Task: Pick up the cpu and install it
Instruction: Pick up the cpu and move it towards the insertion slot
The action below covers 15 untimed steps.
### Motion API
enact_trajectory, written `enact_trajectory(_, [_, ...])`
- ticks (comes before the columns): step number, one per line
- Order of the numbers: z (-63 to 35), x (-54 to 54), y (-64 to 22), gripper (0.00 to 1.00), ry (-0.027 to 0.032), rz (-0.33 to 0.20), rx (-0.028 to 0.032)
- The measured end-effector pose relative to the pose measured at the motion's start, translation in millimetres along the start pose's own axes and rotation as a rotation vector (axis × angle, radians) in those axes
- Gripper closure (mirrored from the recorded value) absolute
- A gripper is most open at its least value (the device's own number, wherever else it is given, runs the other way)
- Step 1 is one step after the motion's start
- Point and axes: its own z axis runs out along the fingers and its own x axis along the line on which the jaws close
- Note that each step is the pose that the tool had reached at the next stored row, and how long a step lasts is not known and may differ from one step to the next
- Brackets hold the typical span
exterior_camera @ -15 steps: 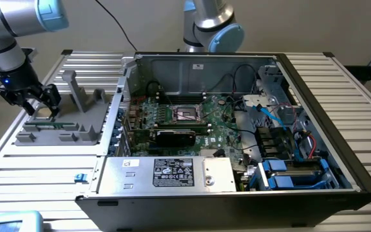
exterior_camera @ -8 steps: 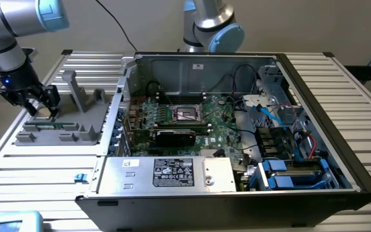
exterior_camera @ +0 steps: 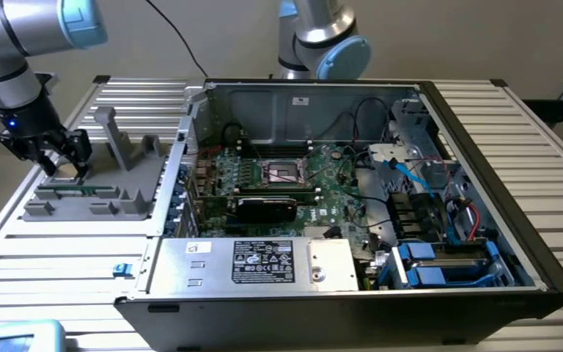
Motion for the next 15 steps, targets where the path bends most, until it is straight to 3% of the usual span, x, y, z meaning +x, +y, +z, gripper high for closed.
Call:
enact_trajectory(10, [0.3, -0.1, 0.0, 0.33, 0.003, 0.0, 0.0001])
enact_trajectory(12, [0.2, -0.1, 0.0, 0.42, 0.0036, 0.0, 0.0002])
enact_trajectory(15, [0.3, -0.1, 0.0, 0.44, 0.0035, 0.0, 0.0002])
